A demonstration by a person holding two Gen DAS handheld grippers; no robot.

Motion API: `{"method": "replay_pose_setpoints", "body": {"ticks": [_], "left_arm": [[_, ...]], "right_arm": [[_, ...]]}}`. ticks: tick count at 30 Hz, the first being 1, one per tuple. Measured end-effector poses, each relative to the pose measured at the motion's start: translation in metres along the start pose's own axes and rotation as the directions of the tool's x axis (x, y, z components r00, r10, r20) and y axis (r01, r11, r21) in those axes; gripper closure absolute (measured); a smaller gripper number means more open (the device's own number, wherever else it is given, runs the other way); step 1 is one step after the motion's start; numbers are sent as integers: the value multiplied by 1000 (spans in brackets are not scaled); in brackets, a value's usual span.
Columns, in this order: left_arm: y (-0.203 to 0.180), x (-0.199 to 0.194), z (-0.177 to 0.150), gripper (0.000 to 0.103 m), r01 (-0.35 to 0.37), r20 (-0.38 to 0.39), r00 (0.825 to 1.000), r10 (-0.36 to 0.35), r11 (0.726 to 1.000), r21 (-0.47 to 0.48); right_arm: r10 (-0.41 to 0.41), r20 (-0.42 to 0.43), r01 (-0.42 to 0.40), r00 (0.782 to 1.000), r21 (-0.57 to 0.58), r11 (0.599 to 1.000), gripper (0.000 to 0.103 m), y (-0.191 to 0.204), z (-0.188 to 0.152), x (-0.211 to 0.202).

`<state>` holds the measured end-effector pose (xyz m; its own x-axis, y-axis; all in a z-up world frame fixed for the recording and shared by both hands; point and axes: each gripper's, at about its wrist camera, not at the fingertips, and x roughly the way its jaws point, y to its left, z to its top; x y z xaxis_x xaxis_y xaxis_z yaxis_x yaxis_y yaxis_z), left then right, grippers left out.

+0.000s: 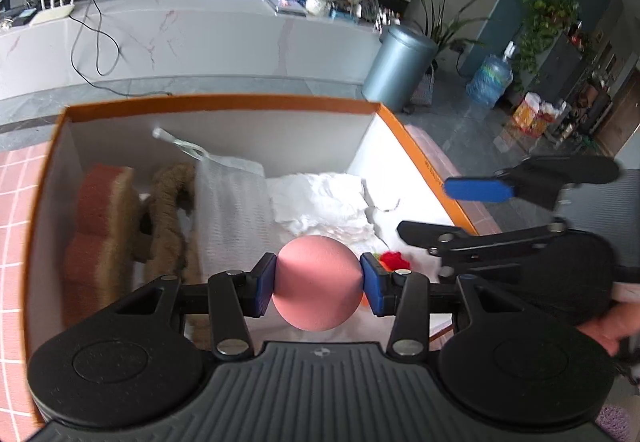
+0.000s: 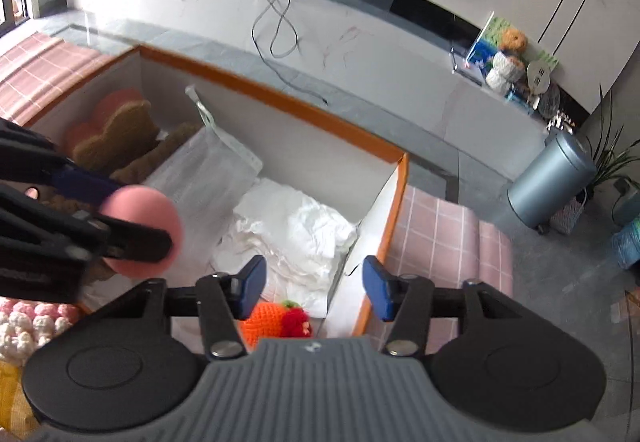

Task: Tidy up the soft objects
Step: 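Open both tools to drop the sponge and knit ball into the box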

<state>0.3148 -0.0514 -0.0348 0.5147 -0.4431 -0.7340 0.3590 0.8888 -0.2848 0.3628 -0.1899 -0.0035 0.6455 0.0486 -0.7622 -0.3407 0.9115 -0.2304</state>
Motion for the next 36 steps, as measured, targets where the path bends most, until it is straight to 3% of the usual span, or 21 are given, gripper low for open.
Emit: {"method": "replay_pose_setpoints", "body": {"ticks": [6, 14, 20, 26, 36], "left_arm": [[-6, 23, 2, 52, -36, -81, 996, 34, 999, -14], [-9, 27, -7, 43, -47, -112, 992, 48, 999, 10], [-5, 15, -9, 35, -50, -77, 996, 50, 999, -1], [-4, -4, -8, 35, -51, -32, 998, 50, 999, -16], [-13, -71, -26, 35, -27, 119, 992, 31, 999, -36]], "right_arm": [[-38, 39, 38, 999, 6, 999, 52, -9, -11, -11], [-35, 52, 34, 998, 22, 999, 49, -7, -20, -11], [-36, 56, 35, 998, 15, 999, 45, -4, -21, -14], [-38, 65, 37, 997, 17, 999, 41, -1, -22, -21], [-36, 146, 32, 989, 33, 999, 34, 25, -38, -64]]}}
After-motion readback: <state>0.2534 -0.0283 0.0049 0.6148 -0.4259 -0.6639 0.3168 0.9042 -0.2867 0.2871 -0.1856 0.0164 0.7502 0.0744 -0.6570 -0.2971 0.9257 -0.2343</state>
